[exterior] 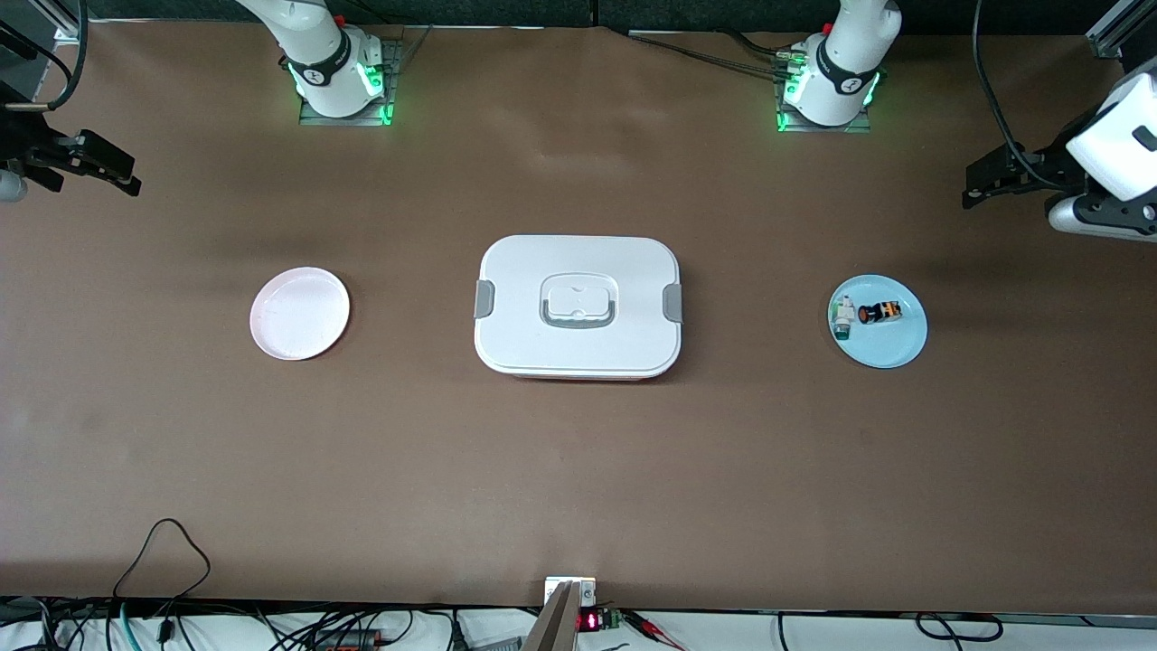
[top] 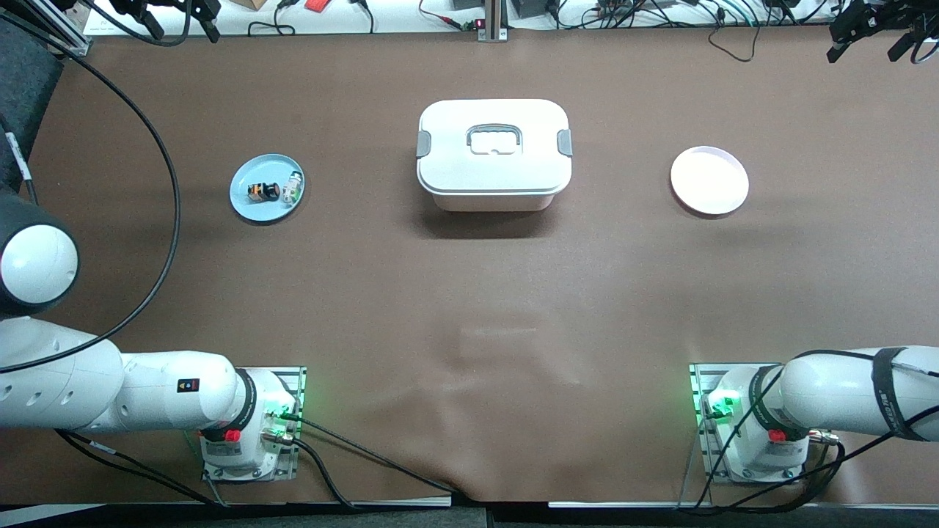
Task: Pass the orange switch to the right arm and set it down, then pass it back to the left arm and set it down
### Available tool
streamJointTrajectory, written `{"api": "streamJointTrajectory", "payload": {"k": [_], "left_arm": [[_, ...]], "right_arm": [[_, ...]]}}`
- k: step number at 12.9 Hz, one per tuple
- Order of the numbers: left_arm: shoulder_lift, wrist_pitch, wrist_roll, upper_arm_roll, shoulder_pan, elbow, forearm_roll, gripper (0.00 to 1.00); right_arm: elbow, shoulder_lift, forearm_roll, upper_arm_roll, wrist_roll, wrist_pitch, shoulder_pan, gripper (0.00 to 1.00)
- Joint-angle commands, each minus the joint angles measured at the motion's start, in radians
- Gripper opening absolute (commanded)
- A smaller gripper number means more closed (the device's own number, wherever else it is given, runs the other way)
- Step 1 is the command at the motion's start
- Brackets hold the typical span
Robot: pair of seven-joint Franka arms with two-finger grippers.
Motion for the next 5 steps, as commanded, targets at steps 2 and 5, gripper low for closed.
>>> {"api": "streamJointTrajectory", "payload": {"k": [2, 5], "left_arm": [[-0.032, 0.006, -0.017, 0.006, -0.011, -0.039, 0.017, 1.00], [-0.029, 0.008, -0.021, 0.006, -0.011, -0.037, 0.014, 1.00]], "right_arm": [[0.022, 0.007, 0.009, -0.002, -0.004, -0.013, -0.002, 1.00], [0.025, 0.035, 0.012, -0.009, -0.001, -0.012, -0.009, 1.00]]}}
